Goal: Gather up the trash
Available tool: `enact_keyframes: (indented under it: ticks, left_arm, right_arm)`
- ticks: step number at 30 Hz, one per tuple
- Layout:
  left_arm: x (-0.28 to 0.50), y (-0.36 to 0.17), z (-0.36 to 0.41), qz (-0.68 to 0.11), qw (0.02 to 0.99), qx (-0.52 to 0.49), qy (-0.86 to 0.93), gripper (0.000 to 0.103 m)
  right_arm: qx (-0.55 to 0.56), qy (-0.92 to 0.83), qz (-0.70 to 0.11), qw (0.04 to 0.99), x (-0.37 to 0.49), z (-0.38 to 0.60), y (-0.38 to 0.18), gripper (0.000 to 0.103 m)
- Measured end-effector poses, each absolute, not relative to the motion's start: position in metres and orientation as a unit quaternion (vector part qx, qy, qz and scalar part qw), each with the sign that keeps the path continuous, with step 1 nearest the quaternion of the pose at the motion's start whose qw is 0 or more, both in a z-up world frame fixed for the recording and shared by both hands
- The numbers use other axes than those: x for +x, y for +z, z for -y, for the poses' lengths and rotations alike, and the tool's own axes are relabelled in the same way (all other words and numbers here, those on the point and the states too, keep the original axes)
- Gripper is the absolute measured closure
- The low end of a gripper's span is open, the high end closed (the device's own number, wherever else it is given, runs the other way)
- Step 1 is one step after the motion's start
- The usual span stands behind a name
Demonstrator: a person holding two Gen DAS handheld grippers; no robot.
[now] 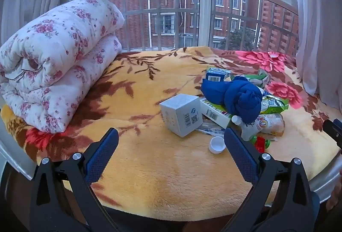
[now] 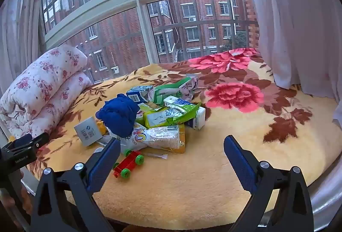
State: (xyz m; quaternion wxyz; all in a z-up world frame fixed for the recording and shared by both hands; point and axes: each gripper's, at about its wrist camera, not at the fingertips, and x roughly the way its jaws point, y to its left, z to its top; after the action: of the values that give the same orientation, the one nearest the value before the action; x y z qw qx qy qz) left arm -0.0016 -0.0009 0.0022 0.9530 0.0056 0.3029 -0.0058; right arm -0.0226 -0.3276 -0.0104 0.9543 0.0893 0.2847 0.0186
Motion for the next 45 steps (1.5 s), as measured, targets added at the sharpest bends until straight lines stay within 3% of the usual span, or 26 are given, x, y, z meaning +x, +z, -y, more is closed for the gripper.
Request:
enact_keyframes:
  ticks: [45]
  left_arm:
    - [-0.004,0.0,0.003,-0.307,0.952,0.011,-0.01,0.006]
  right_arm:
    - [0.088,0.03,-0.285,0.954,-0.023,0.323,-0.012,0.007]
